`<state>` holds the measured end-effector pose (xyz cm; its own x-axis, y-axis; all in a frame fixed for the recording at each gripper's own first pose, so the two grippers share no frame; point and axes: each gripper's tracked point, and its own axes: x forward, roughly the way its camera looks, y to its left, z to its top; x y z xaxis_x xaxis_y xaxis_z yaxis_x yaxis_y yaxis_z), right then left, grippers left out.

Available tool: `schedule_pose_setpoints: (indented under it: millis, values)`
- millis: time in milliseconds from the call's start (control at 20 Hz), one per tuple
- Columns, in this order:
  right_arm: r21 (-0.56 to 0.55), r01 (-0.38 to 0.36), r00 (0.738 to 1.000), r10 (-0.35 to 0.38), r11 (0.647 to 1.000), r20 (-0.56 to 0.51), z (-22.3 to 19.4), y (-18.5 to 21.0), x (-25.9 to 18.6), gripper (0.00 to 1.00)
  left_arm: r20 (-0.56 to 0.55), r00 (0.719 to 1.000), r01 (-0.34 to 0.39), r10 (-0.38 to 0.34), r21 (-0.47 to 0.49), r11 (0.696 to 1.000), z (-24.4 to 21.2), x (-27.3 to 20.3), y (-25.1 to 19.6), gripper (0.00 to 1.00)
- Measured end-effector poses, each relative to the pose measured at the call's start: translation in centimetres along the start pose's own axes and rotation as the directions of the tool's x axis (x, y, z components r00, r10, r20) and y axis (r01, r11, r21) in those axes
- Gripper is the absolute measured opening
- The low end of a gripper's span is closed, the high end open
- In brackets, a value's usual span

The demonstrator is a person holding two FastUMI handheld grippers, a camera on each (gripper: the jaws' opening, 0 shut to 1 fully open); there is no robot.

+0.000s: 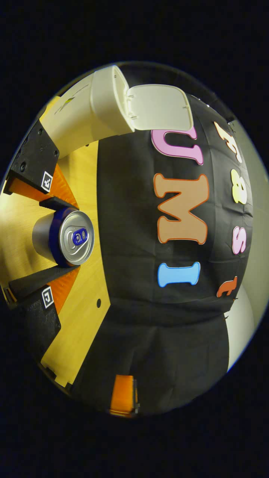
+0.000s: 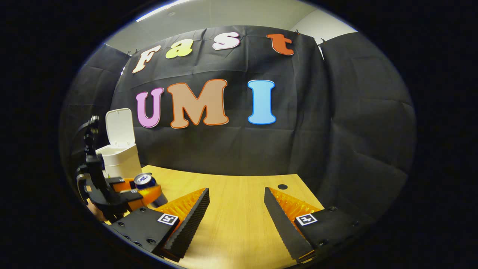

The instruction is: Press the lid of the desktop garbage bin to open it, pick up the crumpled paper on the desktop and throw it into the bin, then pick up the pop can on the desktop and drop it into the bin, and finally close the garbage bin lid.

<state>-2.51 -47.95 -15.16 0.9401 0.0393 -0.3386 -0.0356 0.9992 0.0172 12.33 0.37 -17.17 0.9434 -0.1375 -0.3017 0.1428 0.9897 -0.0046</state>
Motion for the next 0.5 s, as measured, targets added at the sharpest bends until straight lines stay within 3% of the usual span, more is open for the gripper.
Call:
schedule_pose_setpoints:
  millis: [200,500]
  values:
    - [0.02,-0.032,0.999,0.032,0.999,0.005,0.3,2.4,-0.2,0.99,0.08,0.996,-0.045,0.043,0.024,0.999,6.8,-1.2,4.2,0.76]
    - [0.033,-0.051,0.999,0.051,0.998,0.009,0.5,5.5,-0.3,0.98,0.133,0.98,-0.151,0.149,0.004,0.989,12.7,-2.2,12.9,0.76]
